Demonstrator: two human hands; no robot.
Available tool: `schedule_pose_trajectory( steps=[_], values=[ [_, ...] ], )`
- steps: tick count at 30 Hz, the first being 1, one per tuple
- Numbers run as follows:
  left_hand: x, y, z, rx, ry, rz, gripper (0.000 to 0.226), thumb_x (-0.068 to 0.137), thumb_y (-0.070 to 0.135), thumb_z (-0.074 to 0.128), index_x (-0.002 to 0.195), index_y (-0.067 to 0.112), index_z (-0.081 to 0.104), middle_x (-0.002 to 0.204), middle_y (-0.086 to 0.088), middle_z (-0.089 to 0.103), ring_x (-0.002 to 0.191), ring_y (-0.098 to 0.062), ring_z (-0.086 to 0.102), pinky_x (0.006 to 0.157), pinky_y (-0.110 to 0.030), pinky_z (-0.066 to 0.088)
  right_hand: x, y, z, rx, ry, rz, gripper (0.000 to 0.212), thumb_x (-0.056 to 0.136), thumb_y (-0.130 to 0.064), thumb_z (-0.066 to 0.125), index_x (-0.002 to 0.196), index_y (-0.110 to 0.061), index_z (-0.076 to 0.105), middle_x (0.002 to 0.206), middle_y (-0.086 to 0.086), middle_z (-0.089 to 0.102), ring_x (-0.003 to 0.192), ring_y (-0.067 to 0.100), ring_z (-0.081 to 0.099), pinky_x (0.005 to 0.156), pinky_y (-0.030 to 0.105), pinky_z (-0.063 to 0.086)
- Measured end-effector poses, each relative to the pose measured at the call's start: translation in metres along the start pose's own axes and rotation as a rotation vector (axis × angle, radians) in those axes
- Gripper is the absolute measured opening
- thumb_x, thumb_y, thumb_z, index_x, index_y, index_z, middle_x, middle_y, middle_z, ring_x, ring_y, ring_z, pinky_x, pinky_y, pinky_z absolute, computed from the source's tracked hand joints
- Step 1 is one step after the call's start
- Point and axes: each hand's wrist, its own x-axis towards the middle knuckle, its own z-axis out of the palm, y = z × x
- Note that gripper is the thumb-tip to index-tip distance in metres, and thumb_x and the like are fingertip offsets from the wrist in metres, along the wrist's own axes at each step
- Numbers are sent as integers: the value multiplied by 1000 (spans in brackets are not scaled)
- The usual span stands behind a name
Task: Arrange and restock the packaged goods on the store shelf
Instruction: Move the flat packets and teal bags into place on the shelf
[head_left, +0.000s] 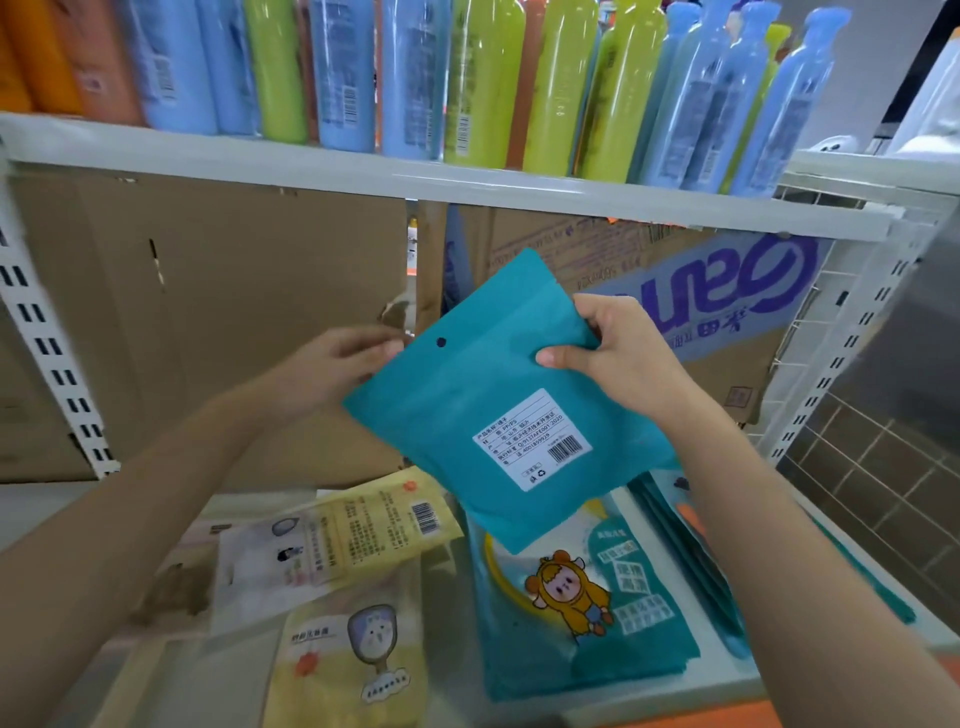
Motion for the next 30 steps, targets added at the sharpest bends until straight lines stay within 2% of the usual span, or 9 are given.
schedule_pose_trajectory(
  steps=[3, 6, 9, 14, 19, 22, 25, 28, 30],
  values=[
    [4, 24, -1, -83, -168, 62, 65, 60, 77, 60, 106, 31, 67, 108, 3, 68, 98, -10, 65, 82, -21, 51, -1, -5, 4, 35, -19, -16, 22, 75, -6, 74, 94, -1, 64, 94, 11, 71, 85, 26, 69, 78, 50, 54],
    [6, 31, 1, 7, -267, -45, 56, 64, 57, 73, 107, 24, 65, 108, 7, 70, 98, -12, 67, 83, -22, 54, -2, -6, 2, 95, -27, -18, 23, 76, -6, 73, 97, -1, 64, 95, 10, 72, 85, 25, 69, 79, 50, 54],
    [6, 31, 9, 76, -236, -43, 30, 74, 26, 69, 103, 19, 67, 102, 11, 71, 94, -9, 68, 81, -20, 54, -3, -6, 0, 144, -40, -12, 26, 77, -6, 72, 101, 1, 64, 97, 7, 72, 85, 22, 70, 80, 49, 55],
    [5, 35, 11, 58, -113, -47, 19, 76, 14, 71, 94, 15, 70, 92, 11, 73, 83, -8, 70, 73, -17, 54, -4, 4, 5, 127, 43, 4, 20, 80, -10, 71, 98, -9, 62, 96, 3, 70, 89, 22, 67, 84, 49, 53],
    [8, 39, 13, 169, -58, -105, 14, 78, 13, 72, 91, 13, 71, 82, 10, 74, 74, -8, 71, 66, -21, 57, -26, 3, 19, -60, 172, 59, 60, 81, -29, 69, 134, -24, 41, 125, -9, 50, 116, 7, 47, 97, 26, 41],
    [9, 40, 17, 233, 21, -102, 9, 76, 12, 74, 81, 18, 70, 71, 15, 71, 70, -5, 69, 60, -17, 54, -48, 0, 43, -38, 82, 104, 75, 77, -36, 70, 141, -30, 31, 142, -11, 37, 125, 2, 37, 101, 26, 35],
    [11, 45, 21, 264, 105, -84, 10, 74, 13, 76, 79, 20, 69, 76, 12, 71, 67, -5, 68, 61, -19, 54, -70, -1, 75, 22, -1, 130, 88, 72, -42, 73, 143, -32, 22, 144, -14, 32, 122, -6, 29, 100, 22, 33],
    [13, 53, 27, 246, 157, -79, 14, 73, 13, 77, 84, 16, 69, 81, 6, 70, 66, -4, 67, 60, -20, 53, -83, 1, 104, 51, -36, 138, 106, 65, -52, 75, 147, -30, 12, 151, -14, 22, 136, 2, 22, 112, 34, 31],
    [14, 58, 32, 200, 167, -77, 19, 73, 12, 76, 91, 11, 69, 85, 3, 71, 66, -2, 67, 63, -22, 55, -86, 1, 117, 47, -25, 148, 108, 67, -51, 75, 148, -28, 6, 154, -15, 14, 141, 4, 13, 116, 36, 25]
  ],
)
